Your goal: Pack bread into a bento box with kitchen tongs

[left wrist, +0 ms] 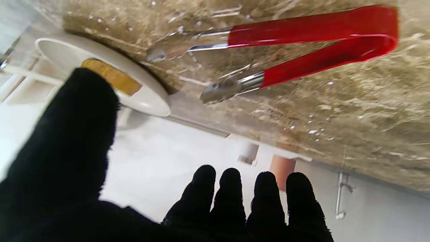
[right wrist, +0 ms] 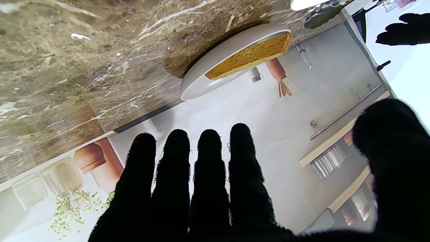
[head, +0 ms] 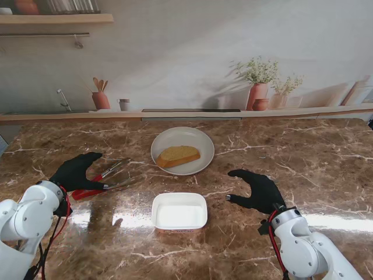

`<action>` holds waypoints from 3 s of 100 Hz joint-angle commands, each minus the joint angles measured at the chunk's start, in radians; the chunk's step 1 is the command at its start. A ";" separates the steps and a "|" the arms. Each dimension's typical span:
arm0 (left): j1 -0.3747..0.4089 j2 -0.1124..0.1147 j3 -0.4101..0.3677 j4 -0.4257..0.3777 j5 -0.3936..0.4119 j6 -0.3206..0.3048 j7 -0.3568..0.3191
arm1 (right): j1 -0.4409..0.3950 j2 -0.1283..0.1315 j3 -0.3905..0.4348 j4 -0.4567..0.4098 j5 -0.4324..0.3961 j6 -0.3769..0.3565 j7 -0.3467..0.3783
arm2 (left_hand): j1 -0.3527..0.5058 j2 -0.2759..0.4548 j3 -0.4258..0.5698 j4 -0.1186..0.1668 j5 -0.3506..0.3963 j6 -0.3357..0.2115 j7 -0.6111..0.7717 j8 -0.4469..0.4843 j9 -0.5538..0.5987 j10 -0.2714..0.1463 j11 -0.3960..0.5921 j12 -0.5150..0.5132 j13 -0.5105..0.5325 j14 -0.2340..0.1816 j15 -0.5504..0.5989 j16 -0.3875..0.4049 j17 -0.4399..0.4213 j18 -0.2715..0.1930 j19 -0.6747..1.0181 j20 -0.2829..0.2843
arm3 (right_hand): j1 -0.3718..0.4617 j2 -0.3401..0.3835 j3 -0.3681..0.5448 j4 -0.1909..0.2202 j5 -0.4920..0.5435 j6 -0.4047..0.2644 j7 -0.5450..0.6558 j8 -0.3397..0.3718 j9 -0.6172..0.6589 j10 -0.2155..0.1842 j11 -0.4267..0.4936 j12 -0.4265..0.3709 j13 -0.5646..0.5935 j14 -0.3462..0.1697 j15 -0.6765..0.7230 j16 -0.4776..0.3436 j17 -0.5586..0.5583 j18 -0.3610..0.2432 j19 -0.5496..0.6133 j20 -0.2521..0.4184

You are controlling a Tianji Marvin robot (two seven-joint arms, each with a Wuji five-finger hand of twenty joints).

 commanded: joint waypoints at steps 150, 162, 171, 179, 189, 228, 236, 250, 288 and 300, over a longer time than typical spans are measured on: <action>-0.326 0.048 0.284 0.504 -0.067 0.065 -0.097 | 0.031 -0.004 -0.068 0.044 0.025 0.046 0.009 | -0.062 -0.104 0.089 -0.048 -0.067 -0.132 -0.099 0.213 -0.066 -0.031 -0.094 0.022 -0.051 -0.013 -0.074 -0.029 -0.015 -0.063 -0.231 0.106 | 0.014 0.000 -0.002 0.037 0.012 -0.008 0.021 0.013 0.059 -0.003 0.037 0.048 0.005 -0.015 0.021 0.016 0.000 -0.007 -0.014 0.041; -0.325 0.043 0.291 0.528 -0.081 0.054 -0.069 | 0.031 -0.003 -0.069 0.043 0.025 0.049 0.014 | -0.067 -0.122 0.116 -0.055 -0.072 -0.222 -0.067 0.297 -0.064 -0.043 -0.094 0.045 -0.050 -0.015 -0.071 -0.013 -0.017 -0.059 -0.225 0.115 | 0.019 0.005 -0.004 0.037 0.018 -0.010 0.024 0.014 0.064 -0.002 0.039 0.050 0.008 -0.013 0.022 0.017 0.001 -0.006 -0.013 0.043; -0.322 0.041 0.298 0.540 -0.091 0.049 -0.059 | 0.031 -0.004 -0.071 0.043 0.025 0.054 0.011 | -0.066 -0.127 0.118 -0.057 -0.072 -0.245 -0.064 0.316 -0.063 -0.046 -0.098 0.041 -0.050 -0.013 -0.074 -0.014 -0.017 -0.055 -0.224 0.118 | 0.024 0.007 -0.007 0.037 0.024 -0.012 0.027 0.015 0.069 -0.001 0.040 0.052 0.013 -0.013 0.024 0.018 0.004 -0.005 -0.010 0.044; -0.317 0.039 0.304 0.551 -0.100 0.042 -0.050 | 0.031 -0.004 -0.072 0.043 0.026 0.057 0.009 | -0.065 -0.129 0.122 -0.058 -0.073 -0.268 -0.058 0.340 -0.063 -0.051 -0.101 0.036 -0.050 -0.014 -0.074 -0.015 -0.019 -0.049 -0.222 0.121 | 0.028 0.010 -0.009 0.037 0.027 -0.012 0.029 0.015 0.071 -0.001 0.041 0.053 0.015 -0.012 0.024 0.018 0.006 -0.005 -0.009 0.045; -0.309 0.034 0.312 0.568 -0.117 0.033 -0.023 | 0.032 -0.005 -0.076 0.044 0.028 0.059 0.007 | -0.064 -0.137 0.137 -0.060 -0.077 -0.295 -0.044 0.399 -0.062 -0.054 -0.097 0.034 -0.051 -0.011 -0.069 -0.004 -0.023 -0.042 -0.215 0.136 | 0.035 0.012 -0.014 0.036 0.031 -0.014 0.032 0.016 0.076 -0.002 0.043 0.054 0.018 -0.013 0.025 0.018 0.007 -0.004 -0.006 0.047; -0.259 0.009 0.308 0.575 -0.130 0.003 0.117 | 0.033 -0.005 -0.081 0.041 0.035 0.061 0.011 | -0.030 -0.130 0.232 -0.060 -0.061 -0.381 0.225 0.619 -0.051 -0.060 -0.054 0.134 -0.034 0.002 -0.014 0.069 -0.031 -0.002 -0.122 0.250 | 0.051 0.024 -0.027 0.037 0.043 -0.014 0.039 0.017 0.104 -0.002 0.053 0.064 0.027 -0.013 0.028 0.019 0.013 -0.004 0.003 0.049; -0.251 0.006 0.300 0.565 -0.123 0.003 0.136 | 0.033 -0.005 -0.082 0.041 0.034 0.060 0.009 | -0.009 -0.122 0.267 -0.056 -0.046 -0.399 0.402 0.645 -0.036 -0.073 -0.022 0.139 -0.021 0.003 -0.002 0.073 -0.030 -0.001 -0.097 0.256 | 0.054 0.027 -0.030 0.038 0.046 -0.016 0.041 0.017 0.108 -0.002 0.054 0.066 0.029 -0.012 0.029 0.019 0.014 -0.004 0.005 0.049; -0.242 0.003 0.288 0.548 -0.117 0.005 0.151 | 0.033 -0.004 -0.082 0.039 0.038 0.060 0.017 | 0.023 -0.120 0.328 -0.055 0.062 -0.399 0.576 0.603 -0.008 -0.078 0.036 0.121 0.004 0.005 0.012 0.078 -0.027 0.012 -0.047 0.260 | 0.056 0.032 -0.034 0.038 0.047 -0.014 0.041 0.016 0.113 -0.002 0.055 0.068 0.029 -0.012 0.029 0.019 0.013 -0.003 0.006 0.049; -0.210 -0.004 0.230 0.471 -0.130 0.032 0.161 | 0.033 -0.004 -0.080 0.034 0.047 0.059 0.025 | 0.099 -0.123 0.452 -0.050 0.196 -0.365 0.680 0.580 0.434 -0.082 0.272 0.048 0.403 0.103 0.124 0.076 0.022 0.140 0.303 0.247 | 0.066 0.044 -0.045 0.039 0.052 -0.014 0.043 0.015 0.130 -0.001 0.059 0.074 0.044 -0.009 0.034 0.021 0.021 0.001 0.017 0.050; -0.202 -0.001 0.210 0.446 -0.123 0.032 0.143 | 0.032 -0.004 -0.078 0.033 0.050 0.059 0.028 | 0.117 -0.120 0.474 -0.044 0.195 -0.357 0.686 0.576 0.538 -0.097 0.315 0.058 0.550 0.129 0.181 0.088 0.083 0.167 0.433 0.251 | 0.068 0.047 -0.048 0.040 0.053 -0.013 0.044 0.014 0.136 -0.002 0.060 0.076 0.047 -0.004 0.035 0.022 0.024 0.009 0.023 0.052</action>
